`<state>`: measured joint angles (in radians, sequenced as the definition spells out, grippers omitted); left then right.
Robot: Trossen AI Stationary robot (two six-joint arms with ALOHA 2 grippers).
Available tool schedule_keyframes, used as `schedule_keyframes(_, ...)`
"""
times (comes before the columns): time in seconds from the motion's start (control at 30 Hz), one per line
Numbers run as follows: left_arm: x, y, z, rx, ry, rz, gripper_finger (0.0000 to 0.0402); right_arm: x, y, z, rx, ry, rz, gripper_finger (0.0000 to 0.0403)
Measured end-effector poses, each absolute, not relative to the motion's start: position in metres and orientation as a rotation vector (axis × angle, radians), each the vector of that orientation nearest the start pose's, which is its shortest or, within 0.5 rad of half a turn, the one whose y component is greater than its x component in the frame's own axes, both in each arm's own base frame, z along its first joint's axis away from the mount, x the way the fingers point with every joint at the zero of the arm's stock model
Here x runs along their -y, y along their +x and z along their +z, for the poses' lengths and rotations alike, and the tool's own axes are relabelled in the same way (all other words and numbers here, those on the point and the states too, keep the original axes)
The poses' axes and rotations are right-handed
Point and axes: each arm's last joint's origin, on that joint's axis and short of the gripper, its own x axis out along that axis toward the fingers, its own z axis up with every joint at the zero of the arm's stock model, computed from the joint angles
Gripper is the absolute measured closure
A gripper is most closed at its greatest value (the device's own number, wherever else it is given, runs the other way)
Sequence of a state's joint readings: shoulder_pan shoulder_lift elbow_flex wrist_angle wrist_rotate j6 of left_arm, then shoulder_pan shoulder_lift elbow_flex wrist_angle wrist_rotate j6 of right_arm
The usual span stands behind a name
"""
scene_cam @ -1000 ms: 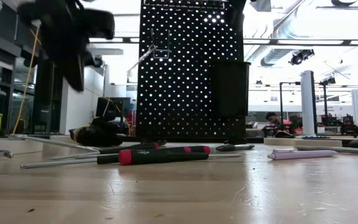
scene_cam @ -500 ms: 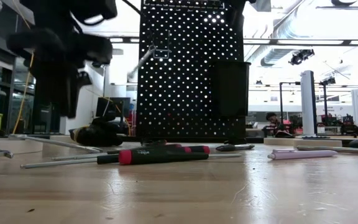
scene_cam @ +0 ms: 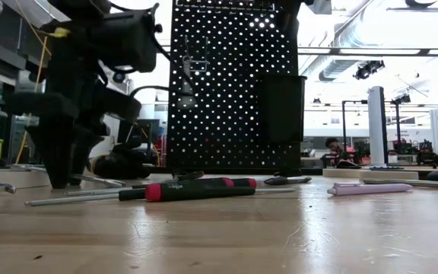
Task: Hang tools onto peg board
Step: Hang the silver wrench on the peg board
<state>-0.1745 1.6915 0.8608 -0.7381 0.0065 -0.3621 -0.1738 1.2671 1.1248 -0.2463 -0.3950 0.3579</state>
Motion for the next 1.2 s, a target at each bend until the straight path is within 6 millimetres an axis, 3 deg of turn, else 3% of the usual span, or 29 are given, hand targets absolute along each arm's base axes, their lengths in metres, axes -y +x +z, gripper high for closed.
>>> schedule_keyframes(0.13,0.047,0.257,0.128,-1.580,-0.177,0.122,0.0366,0.037,0.277,0.344,-0.416,0.463,0.149,0.0403)
schedule_keyframes(0.17,0.046,0.257,0.130,-1.572,-0.188,0.118,0.0376,0.037,0.277,0.344,-0.416,0.462,0.149,0.0403)
schedule_keyframes(0.6,0.041,0.242,0.196,-1.317,-0.240,0.100,0.0376,0.037,0.277,0.344,-0.414,0.444,0.152,0.0403)
schedule_keyframes(0.7,0.040,0.238,0.227,-1.176,-0.261,0.066,0.0376,0.037,0.277,0.344,-0.413,0.444,0.152,0.0403)
schedule_keyframes(0.87,0.033,0.230,0.300,-0.787,-0.217,0.134,0.0376,0.037,0.277,0.344,-0.413,0.444,0.152,0.0403)
schedule_keyframes(1.03,0.025,0.243,0.350,-0.533,-0.026,0.190,0.0376,0.038,0.277,0.344,-0.411,0.444,0.148,0.0403)
schedule_keyframes(1.2,0.009,0.270,0.363,-0.463,0.131,0.262,0.0376,0.038,0.278,0.345,-0.396,0.439,0.130,0.0403)
